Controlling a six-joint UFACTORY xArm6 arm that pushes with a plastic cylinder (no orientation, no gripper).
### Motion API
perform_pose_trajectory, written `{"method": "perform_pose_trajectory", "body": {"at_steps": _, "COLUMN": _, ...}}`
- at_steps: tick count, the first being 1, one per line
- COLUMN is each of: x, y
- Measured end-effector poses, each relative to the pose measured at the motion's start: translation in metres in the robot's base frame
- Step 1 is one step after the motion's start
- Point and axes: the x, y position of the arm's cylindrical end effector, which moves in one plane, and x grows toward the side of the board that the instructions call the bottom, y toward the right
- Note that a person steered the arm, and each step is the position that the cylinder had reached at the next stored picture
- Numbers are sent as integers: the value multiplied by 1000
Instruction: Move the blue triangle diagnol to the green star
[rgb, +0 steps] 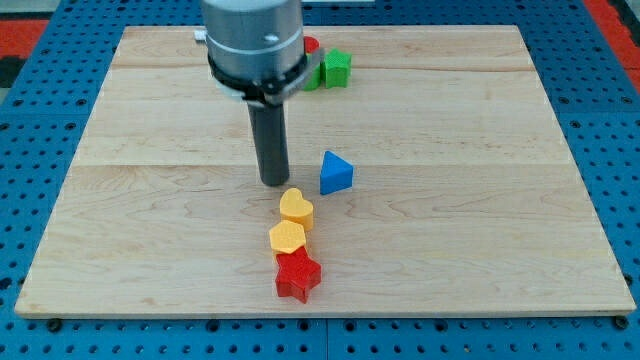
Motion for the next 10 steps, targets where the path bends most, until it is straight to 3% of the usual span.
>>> {"method": "perform_pose_trajectory", "body": {"at_steps": 2, "x": -92, "y": -61}}
{"method": "perform_pose_trajectory", "body": {"at_steps": 3, "x": -96, "y": -117}}
{"method": "perform_pose_trajectory", "body": {"at_steps": 4, "x": -158, "y": -164}}
{"method": "perform_pose_trajectory", "body": {"at_steps": 5, "x": -226, "y": -164}}
{"method": "perform_pose_trajectory", "body": {"at_steps": 6, "x": -259, "y": -164}}
{"method": "perform_pose_trajectory", "body": {"at_steps": 7, "x": -211, "y": -147}}
{"method": "perform_pose_trajectory", "body": {"at_steps": 8, "x": -124, "y": -96}}
{"method": "perform_pose_trajectory", "body": {"at_steps": 10, "x": -26, "y": -7}}
